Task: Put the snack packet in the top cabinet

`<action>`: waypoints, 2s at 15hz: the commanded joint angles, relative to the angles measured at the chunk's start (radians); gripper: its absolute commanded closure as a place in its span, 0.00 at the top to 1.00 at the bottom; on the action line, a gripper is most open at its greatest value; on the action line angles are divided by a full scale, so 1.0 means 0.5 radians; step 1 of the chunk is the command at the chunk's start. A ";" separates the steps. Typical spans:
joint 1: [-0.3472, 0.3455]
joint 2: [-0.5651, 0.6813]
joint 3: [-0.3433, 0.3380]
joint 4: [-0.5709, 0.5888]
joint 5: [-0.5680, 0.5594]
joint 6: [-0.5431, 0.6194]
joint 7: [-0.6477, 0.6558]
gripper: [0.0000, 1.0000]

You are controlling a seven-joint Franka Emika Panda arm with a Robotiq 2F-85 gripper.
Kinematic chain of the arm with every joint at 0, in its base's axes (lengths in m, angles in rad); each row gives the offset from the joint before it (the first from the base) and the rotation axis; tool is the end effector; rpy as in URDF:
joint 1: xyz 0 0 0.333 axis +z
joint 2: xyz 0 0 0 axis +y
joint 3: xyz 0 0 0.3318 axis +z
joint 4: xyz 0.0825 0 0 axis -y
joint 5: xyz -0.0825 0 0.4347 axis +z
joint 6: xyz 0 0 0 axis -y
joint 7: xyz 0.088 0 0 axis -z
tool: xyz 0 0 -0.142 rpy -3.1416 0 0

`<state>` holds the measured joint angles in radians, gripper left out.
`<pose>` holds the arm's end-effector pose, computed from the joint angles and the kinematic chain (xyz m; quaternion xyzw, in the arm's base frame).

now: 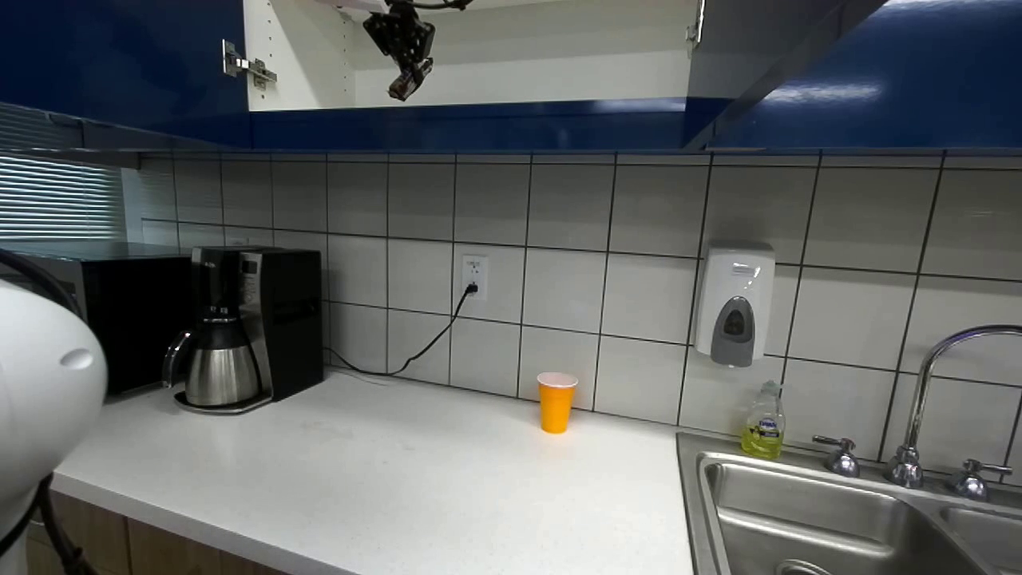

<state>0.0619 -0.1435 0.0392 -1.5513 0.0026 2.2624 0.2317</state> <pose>0.6113 0.0645 0.7982 -0.9082 0.0588 -0.4089 0.0673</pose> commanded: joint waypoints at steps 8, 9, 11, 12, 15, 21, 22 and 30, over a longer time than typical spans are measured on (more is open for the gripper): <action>-0.018 0.333 0.006 0.379 -0.002 -0.148 0.077 0.06; -0.016 0.360 0.004 0.410 -0.004 -0.159 0.086 0.06; -0.012 0.416 0.000 0.478 -0.001 -0.185 0.105 0.06; -0.004 0.432 -0.010 0.490 0.002 -0.181 0.119 0.47; -0.003 0.475 -0.016 0.526 -0.006 -0.176 0.158 0.62; -0.006 0.421 -0.032 0.448 0.008 -0.135 0.162 1.00; -0.008 0.397 -0.034 0.420 0.014 -0.127 0.159 1.00; 0.002 0.086 -0.045 -0.035 -0.002 0.129 0.125 1.00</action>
<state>0.0621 0.0005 0.0158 -1.4223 0.0024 2.2577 0.2952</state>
